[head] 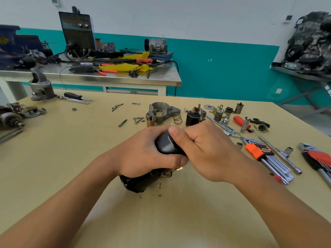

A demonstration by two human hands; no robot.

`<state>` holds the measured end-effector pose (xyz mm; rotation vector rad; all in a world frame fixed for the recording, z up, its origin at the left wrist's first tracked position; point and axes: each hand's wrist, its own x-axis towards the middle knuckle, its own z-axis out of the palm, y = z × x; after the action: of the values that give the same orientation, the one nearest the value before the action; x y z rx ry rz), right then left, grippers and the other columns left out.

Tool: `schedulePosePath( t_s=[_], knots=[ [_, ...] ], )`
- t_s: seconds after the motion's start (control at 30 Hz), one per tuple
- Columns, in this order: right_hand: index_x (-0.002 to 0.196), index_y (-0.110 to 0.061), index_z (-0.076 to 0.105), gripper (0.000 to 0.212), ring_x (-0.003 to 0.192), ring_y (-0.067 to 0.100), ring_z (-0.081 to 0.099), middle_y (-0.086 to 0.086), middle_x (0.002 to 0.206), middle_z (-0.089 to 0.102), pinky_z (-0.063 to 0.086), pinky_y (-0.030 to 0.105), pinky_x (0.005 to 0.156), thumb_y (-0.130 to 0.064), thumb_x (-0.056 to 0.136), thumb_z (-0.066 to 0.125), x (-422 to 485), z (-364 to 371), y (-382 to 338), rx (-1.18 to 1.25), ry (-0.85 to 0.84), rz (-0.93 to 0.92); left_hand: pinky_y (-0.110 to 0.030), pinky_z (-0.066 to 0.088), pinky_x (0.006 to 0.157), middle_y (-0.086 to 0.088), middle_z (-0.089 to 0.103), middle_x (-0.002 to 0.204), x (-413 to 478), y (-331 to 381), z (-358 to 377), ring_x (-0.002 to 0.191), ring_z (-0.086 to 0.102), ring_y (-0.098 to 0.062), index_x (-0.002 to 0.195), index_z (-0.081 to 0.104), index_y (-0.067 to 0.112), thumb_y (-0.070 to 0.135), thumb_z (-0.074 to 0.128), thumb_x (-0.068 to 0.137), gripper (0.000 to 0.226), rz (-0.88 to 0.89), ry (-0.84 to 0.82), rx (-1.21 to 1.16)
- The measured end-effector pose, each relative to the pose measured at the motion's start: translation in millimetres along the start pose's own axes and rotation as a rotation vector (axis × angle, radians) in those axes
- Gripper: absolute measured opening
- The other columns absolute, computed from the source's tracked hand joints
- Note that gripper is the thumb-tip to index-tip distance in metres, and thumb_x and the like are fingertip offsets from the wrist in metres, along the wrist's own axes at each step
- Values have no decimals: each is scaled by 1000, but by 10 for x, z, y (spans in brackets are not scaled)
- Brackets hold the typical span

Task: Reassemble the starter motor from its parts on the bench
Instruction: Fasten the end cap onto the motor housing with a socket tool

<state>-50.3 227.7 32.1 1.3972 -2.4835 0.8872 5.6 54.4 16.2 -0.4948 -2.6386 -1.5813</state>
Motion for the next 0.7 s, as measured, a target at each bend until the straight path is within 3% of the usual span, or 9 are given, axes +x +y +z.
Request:
schedulePosePath(
  t_s=[0.07, 0.17, 0.27, 0.43, 0.47, 0.6, 0.7],
  knots=[
    [66, -27, 54, 55, 52, 12, 48, -8, 54, 48, 36, 32, 51, -60, 100, 25, -11, -28, 10, -12, 13, -12, -20, 52, 60, 7, 69, 80, 2, 3, -2, 66, 66, -9, 91, 64, 38, 34, 77, 74, 22, -1, -2, -2],
    [73, -37, 40, 26, 65, 9, 49, -13, 65, 49, 32, 28, 54, -47, 96, 34, -32, -47, -5, -91, -37, -30, -25, 52, 63, 5, 66, 81, 8, -6, 6, 68, 64, -12, 99, 62, 26, 37, 76, 73, 31, -8, 3, 33],
    [72, -38, 37, 31, 61, 10, 48, -12, 64, 48, 33, 29, 53, -42, 102, 32, -19, -19, -21, -120, -55, -45, -21, 51, 62, 8, 66, 79, 8, 2, 12, 67, 63, -8, 94, 62, 30, 38, 76, 72, 27, -3, 5, 40],
    [74, -20, 64, 64, 54, 14, 52, -2, 58, 56, 46, 45, 55, -62, 96, 20, 7, -50, -4, -25, -85, 0, -21, 53, 62, 7, 69, 84, 4, 1, 5, 68, 68, -9, 94, 64, 34, 40, 77, 71, 28, -17, 11, 28],
    [72, -23, 61, 64, 54, 14, 51, -3, 58, 54, 44, 43, 54, -62, 99, 18, -2, -63, 9, -23, -83, -7, -20, 53, 62, 7, 69, 85, 6, 4, 4, 68, 68, -9, 96, 64, 33, 41, 77, 71, 29, -18, 10, 30],
    [72, -39, 39, 26, 65, 7, 48, -14, 66, 49, 30, 27, 54, -45, 97, 33, -31, -83, 13, -112, -91, -36, -21, 50, 63, 7, 67, 80, 12, -3, 15, 68, 64, -11, 100, 62, 27, 35, 77, 74, 30, -20, 2, 36],
    [71, -35, 38, 32, 61, 11, 47, -11, 63, 48, 30, 29, 54, -38, 103, 34, -17, -45, 1, -146, -88, -56, -19, 50, 62, 10, 66, 78, 13, -3, 16, 65, 63, -7, 94, 62, 31, 31, 77, 75, 24, -10, 7, 32]
  ],
)
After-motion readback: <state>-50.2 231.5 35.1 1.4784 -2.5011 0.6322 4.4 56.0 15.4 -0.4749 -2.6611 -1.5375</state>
